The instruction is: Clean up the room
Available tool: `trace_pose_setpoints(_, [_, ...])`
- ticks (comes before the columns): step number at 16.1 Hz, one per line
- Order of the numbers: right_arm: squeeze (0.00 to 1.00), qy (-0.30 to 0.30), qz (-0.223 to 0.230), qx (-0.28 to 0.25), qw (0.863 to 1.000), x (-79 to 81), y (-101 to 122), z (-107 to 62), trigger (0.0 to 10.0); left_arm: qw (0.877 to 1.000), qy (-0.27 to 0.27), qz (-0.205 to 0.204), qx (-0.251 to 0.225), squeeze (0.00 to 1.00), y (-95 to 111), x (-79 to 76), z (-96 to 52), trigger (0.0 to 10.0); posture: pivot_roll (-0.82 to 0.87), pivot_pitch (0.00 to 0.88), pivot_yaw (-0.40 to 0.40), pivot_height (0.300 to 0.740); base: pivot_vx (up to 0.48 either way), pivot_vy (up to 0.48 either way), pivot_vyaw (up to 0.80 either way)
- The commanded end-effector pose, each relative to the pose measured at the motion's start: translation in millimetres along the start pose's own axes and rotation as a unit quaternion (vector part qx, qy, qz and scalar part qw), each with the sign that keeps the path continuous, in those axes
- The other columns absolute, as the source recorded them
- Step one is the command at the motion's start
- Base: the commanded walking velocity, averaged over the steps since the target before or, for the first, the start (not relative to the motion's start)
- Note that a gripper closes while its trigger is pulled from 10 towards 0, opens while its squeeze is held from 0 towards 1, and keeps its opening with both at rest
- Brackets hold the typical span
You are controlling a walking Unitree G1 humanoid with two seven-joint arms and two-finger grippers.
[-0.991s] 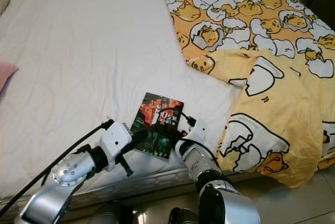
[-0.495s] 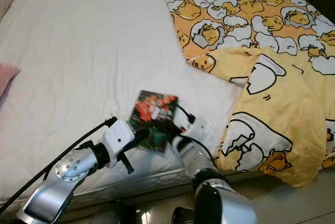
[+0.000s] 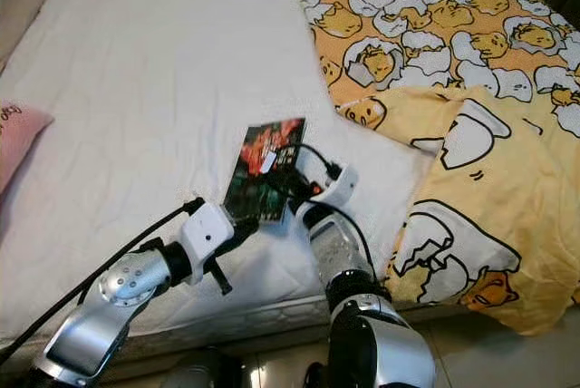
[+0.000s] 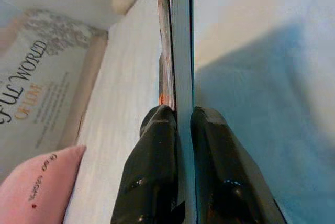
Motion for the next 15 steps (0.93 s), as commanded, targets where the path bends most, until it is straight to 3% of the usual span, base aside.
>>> trace_pose_setpoints(1, [0.0, 0.036, -0.034, -0.031, 0.998, 25.2, 18.4, 12.0, 0.0, 1.0, 0.004, -0.007, 0.003, 0.0, -2.5, 4.2, 1.8, 10.0, 0.19, 0.053, 0.019, 0.74, 0.0, 0.0, 0.0])
trace_pose_setpoints(4, [0.0, 0.03, -0.097, -0.044, 0.994, 28.2, 31.6, 15.2, 0.0, 0.993, 0.087, -0.076, 0.009, 0.0, -11.0, 34.1, 6.3, 10.0, 0.17, 0.038, 0.013, 0.74, 0.0, 0.0, 0.0])
trace_pose_setpoints(5, [0.0, 0.028, -0.166, -0.054, 0.984, 29.6, 41.5, 15.7, 0.0, 0.979, 0.145, -0.142, -0.005, 0.0, -13.9, 57.6, 5.8, 10.0, 0.16, 0.021, 0.006, 0.74, 0.0, 0.0, 0.0])
trace_pose_setpoints(7, [0.0, 0.015, -0.245, -0.088, 0.965, 27.9, 66.7, 13.9, 0.0, 0.955, 0.21, -0.204, -0.054, 0.0, -5.6, 85.2, 7.2, 10.0, 0.13, 0.0, -0.008, 0.74, 0.0, 0.0, 0.0])
trace_pose_setpoints(9, [0.0, 0.031, -0.324, -0.128, 0.937, 37.5, 89.1, 8.9, 0.0, 0.946, 0.235, -0.202, -0.098, 0.0, 10.9, 95.7, 12.3, 10.0, 0.12, 0.0, -0.017, 0.74, 0.0, 0.0, 0.0])
trace_pose_setpoints(11, [0.0, 0.032, -0.336, -0.14, 0.931, 39.1, 97.0, 6.1, 0.0, 0.94, 0.245, -0.205, -0.117, 0.0, 18.2, 98.9, 15.7, 10.0, 0.11, 0.0, -0.023, 0.74, 0.0, 0.0, 0.0])
trace_pose_setpoints(12, [0.0, 0.023, -0.349, -0.147, 0.925, 36.5, 101.4, 2.9, 0.0, 0.939, 0.249, -0.2, -0.128, 0.0, 23.0, 99.7, 17.7, 10.0, 0.1, 0.0, -0.034, 0.74, 0.0, 0.0, 0.0])
trace_pose_setpoints(13, [0.0, -0.011, -0.388, -0.157, 0.908, 26.5, 107.9, -6.8, 0.0, 0.933, 0.256, -0.205, -0.146, 0.0, 28.2, 101.5, 19.8, 10.0, 0.1, 0.0, -0.042, 0.74, 0.0, 0.0, 0.0])
trace_pose_setpoints(14, [0.0, -0.05, -0.441, -0.161, 0.882, 12.2, 105.6, -26.2, 0.0, 0.925, 0.276, -0.206, -0.161, 0.0, 30.0, 105.0, 15.8, 10.0, 0.09, 0.0, -0.047, 0.74, -0.304, 0.251, 0.0])
trace_pose_setpoints(15, [0.0, -0.06, -0.454, -0.16, 0.874, 8.2, 103.9, -32.0, 0.0, 0.922, 0.283, -0.206, -0.164, 0.0, 30.0, 106.1, 14.4, 10.0, 0.09, 0.0, -0.048, 0.74, -0.304, 0.251, 0.0])
Point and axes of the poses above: a point about 5 cm out from each wrist's last joint towards the gripper, its own z axis pointing out of the wrist towards the gripper, its own y axis along the axis of the wrist's last joint, x = y × z, the point moved 5 cm from there along z, pointing out of the wrist towards the gripper, and after that the axes turned 15 degrees about -z, right-handed, at the moved point
